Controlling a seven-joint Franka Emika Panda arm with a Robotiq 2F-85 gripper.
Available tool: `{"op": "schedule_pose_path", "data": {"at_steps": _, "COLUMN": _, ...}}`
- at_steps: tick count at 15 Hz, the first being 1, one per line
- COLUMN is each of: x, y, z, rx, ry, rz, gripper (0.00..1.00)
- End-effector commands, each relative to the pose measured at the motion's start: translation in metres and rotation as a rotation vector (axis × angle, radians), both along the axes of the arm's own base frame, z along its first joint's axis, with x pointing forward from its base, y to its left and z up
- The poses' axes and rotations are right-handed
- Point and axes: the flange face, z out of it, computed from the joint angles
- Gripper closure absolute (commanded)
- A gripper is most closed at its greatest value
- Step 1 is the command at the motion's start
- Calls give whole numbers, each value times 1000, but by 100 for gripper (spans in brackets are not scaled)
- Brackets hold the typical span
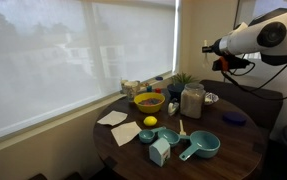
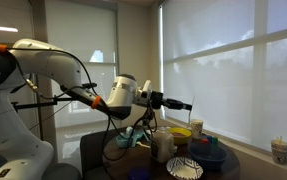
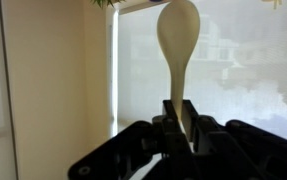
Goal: Use the white spoon to get some sugar from the sugar bowl and pour it on the white plate
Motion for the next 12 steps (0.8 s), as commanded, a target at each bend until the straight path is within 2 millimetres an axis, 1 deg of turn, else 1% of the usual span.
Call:
{"op": "schedule_pose_path", "data": {"at_steps": 1, "x": -5, "y": -7, "z": 2, "rx": 159, "ry": 22, "rz": -91, "gripper": 97}}
{"op": "schedule_pose_path", "data": {"at_steps": 4, "x": -4, "y": -16, "z": 0, "rx": 319, "ry": 84, "rz": -155, "gripper": 97}}
{"op": "schedule_pose_path", "data": {"at_steps": 6, "x": -3, "y": -18, "z": -2, "rx": 418, "ry": 133, "rz": -191, "gripper": 97}}
{"op": "schedule_pose_path", "data": {"at_steps": 9, "x": -6, "y": -11, "z": -7, "rx": 558, "ry": 237, "rz": -223, "gripper": 97}}
{"op": "schedule_pose_path", "data": {"at_steps": 12, "x": -10, "y": 2, "z": -9, "rx": 690, "ry": 356, "rz": -254, "gripper": 97}}
